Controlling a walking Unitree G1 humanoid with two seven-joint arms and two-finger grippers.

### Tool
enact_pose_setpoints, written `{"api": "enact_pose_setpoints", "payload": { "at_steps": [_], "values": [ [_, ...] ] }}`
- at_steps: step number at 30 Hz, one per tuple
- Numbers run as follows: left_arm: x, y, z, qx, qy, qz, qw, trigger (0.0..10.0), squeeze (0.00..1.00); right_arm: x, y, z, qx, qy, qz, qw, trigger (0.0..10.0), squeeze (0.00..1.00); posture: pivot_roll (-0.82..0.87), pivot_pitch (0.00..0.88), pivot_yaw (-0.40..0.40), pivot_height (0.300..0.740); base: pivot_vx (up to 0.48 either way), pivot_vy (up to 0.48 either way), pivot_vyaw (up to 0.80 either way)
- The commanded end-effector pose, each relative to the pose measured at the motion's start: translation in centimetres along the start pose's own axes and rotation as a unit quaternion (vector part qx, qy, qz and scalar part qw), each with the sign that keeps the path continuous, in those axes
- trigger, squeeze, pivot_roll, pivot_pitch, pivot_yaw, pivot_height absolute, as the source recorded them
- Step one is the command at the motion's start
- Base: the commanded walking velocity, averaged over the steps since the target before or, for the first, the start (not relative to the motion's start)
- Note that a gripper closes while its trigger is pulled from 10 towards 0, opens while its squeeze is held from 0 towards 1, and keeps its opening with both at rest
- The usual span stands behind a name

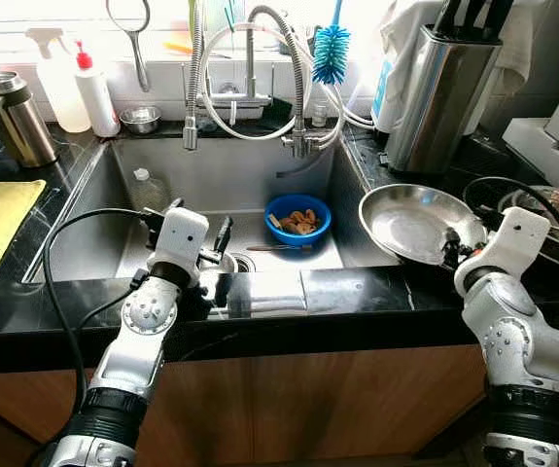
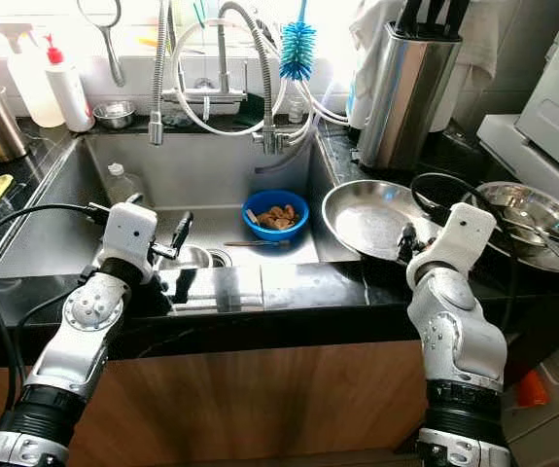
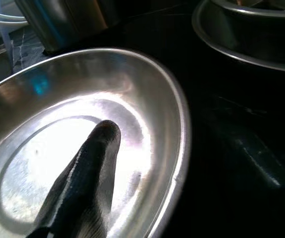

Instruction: Kitchen organization

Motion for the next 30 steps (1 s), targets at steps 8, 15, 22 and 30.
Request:
{"api": "enact_pose_setpoints", "payload": {
  "at_steps": [8, 15, 22, 30],
  "values": [
    [0.61, -0.26, 0.37, -0.02, -0.021, 0.012, 1.0, 10.0, 0.0, -0.08, -0.13, -0.16, -0.001, -0.014, -0.008, 1.0, 0.0, 0.0, -0.01, 0.028, -0.025, 0.74, 0.0, 0.0, 0.0],
    [0.63, -0.29, 0.52, -0.026, -0.028, 0.012, 0.999, 10.0, 0.0, -0.06, -0.14, -0.19, -0.002, -0.018, -0.007, 1.0, 0.0, 0.0, -0.01, 0.027, -0.024, 0.74, 0.0, 0.0, 0.0],
    [0.61, -0.26, 0.67, -0.029, -0.034, 0.011, 0.999, 10.0, 0.0, 0.04, -0.07, -0.25, -0.002, -0.021, -0.003, 1.0, 0.0, 0.0, -0.01, 0.028, -0.024, 0.74, 0.0, 0.0, 0.0],
    [0.59, -0.27, 0.64, -0.028, -0.037, 0.011, 0.999, 10.0, 0.0, 0.79, -0.02, -0.64, 0.005, -0.037, 0.022, 0.999, 0.0, 0.0, -0.01, 0.027, -0.024, 0.74, 0.0, 0.0, 0.0]
  ]
}}
Point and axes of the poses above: a point about 5 cm out from each wrist's last joint towards the gripper, its own y axis pointing back from the gripper into the wrist, its own x axis along the axis of the wrist's last joint, z = x × y, the point moved 2 cm from there along -y, pointing out of the wrist towards the gripper, and after that the axes turned 7 degrees about y, right-handed, at the moved point
